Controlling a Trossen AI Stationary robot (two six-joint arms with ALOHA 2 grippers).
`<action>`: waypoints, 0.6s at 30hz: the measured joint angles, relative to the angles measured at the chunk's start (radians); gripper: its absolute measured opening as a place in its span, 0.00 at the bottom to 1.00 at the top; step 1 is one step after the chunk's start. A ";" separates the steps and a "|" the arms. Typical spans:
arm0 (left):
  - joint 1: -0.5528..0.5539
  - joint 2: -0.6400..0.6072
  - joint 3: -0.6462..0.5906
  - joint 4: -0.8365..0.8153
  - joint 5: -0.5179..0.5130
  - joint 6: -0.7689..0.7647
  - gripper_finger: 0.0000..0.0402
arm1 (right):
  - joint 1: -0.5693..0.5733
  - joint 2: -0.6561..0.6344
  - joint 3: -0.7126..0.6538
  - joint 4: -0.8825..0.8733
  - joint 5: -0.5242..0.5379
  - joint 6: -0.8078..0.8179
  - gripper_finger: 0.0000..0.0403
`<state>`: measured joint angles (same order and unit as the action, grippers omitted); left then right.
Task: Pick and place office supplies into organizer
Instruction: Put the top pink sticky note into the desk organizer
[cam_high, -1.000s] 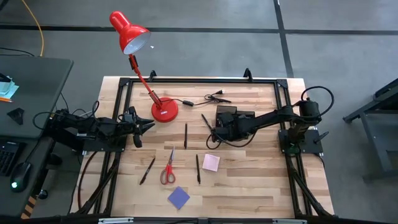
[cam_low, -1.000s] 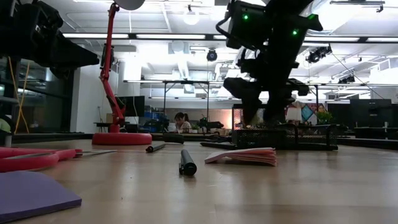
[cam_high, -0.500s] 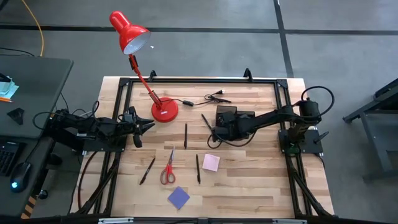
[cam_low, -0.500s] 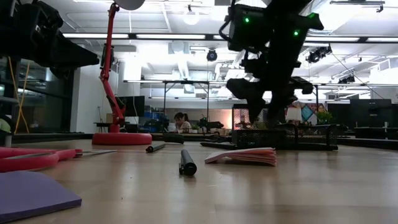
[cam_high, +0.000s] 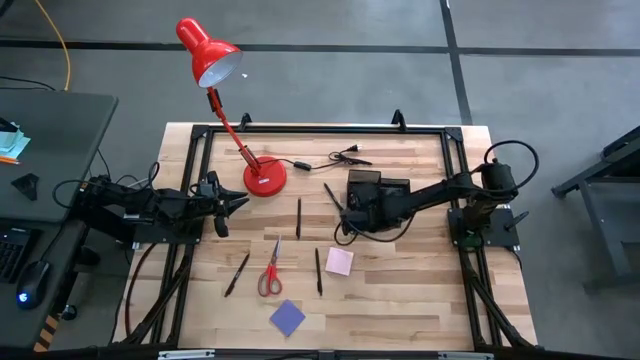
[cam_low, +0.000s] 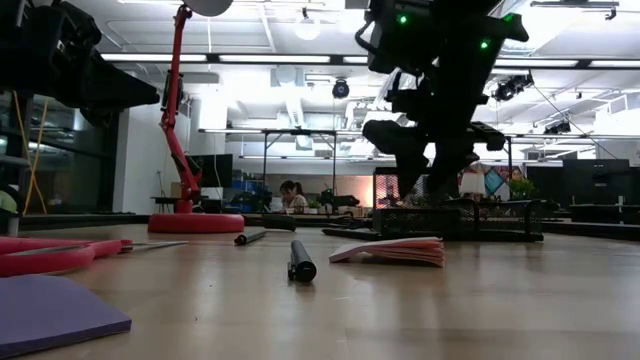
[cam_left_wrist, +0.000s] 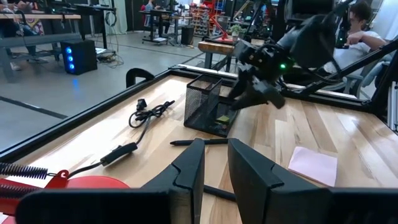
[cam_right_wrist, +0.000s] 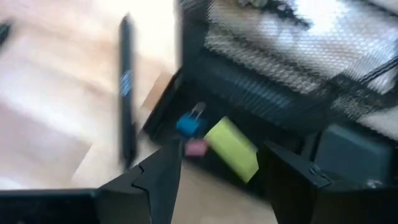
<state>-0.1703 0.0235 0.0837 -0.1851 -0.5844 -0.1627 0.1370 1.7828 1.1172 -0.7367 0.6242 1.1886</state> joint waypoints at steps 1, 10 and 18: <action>0.000 0.000 0.000 0.000 0.000 0.000 0.15 | 0.014 0.000 0.000 0.012 -0.027 -0.020 0.50; 0.000 0.000 0.000 0.000 0.000 0.000 0.15 | 0.200 0.000 0.000 0.188 -0.079 -0.240 0.50; 0.000 0.000 0.000 0.000 0.000 0.000 0.15 | 0.366 0.000 0.001 0.309 -0.076 -0.388 0.49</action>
<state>-0.1703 0.0236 0.0837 -0.1848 -0.5845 -0.1627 0.5032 1.7828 1.1183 -0.4274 0.5479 0.8009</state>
